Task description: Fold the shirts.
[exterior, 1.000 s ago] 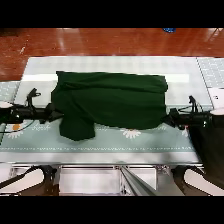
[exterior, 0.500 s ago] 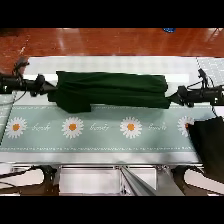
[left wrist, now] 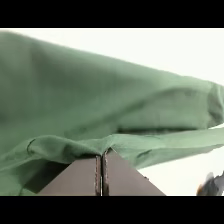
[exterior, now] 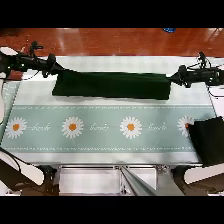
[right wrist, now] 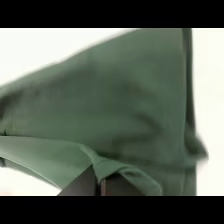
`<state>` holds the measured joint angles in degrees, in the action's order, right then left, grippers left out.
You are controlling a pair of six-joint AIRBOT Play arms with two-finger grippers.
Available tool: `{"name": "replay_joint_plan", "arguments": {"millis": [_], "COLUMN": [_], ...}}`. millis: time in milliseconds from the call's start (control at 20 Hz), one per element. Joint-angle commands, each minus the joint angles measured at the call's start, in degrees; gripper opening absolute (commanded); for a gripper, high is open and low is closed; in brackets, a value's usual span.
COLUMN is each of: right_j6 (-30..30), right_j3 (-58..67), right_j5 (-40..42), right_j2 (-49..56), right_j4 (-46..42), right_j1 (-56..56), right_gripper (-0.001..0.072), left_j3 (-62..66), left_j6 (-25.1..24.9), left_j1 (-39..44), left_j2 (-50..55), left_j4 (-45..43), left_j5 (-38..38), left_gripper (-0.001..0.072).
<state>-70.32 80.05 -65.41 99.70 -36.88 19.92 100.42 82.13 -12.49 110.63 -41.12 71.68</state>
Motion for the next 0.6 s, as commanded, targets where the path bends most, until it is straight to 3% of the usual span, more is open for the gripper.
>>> {"name": "replay_joint_plan", "arguments": {"millis": [0,50,100,150,200,300,400,550], "right_j6": [0.0,0.0,-0.1,-0.5,-0.4,-0.4,-0.4,-2.8], "right_j3": [6.9,7.8,8.4,8.4,8.5,8.5,8.4,6.2], "right_j5": [1.4,2.6,4.3,6.6,8.0,6.4,1.1,-3.2], "right_j2": [7.2,8.7,9.8,10.4,10.4,8.5,5.2,0.4], "right_j4": [1.9,2.0,2.0,2.1,2.0,1.8,0.5,-7.8], "right_j1": [-0.6,-1.0,-1.5,-1.8,-1.9,0.2,4.6,9.4], "right_gripper": [0.0025,0.0025,0.0093,0.0335,0.0404,0.0404,0.0404,0.0404], "left_j3": [5.4,5.4,5.4,5.4,5.5,9.0,14.4,14.1], "left_j6": [0.9,0.9,0.9,0.9,1.0,2.6,7.7,6.1], "left_j1": [1.2,1.6,2.3,2.8,2.9,1.2,-2.2,-5.8], "left_j2": [6.1,6.6,7.1,7.4,7.3,7.1,6.3,-0.3], "left_j4": [0.0,-0.1,-0.3,-0.4,-0.4,-2.1,-8.3,-18.1], "left_j5": [-5.2,-7.0,-8.3,-8.6,-8.2,-4.2,2.8,8.4], "left_gripper": [0.0018,0.0018,0.0051,0.028,0.0503,0.0507,0.0507,0.0506]}}
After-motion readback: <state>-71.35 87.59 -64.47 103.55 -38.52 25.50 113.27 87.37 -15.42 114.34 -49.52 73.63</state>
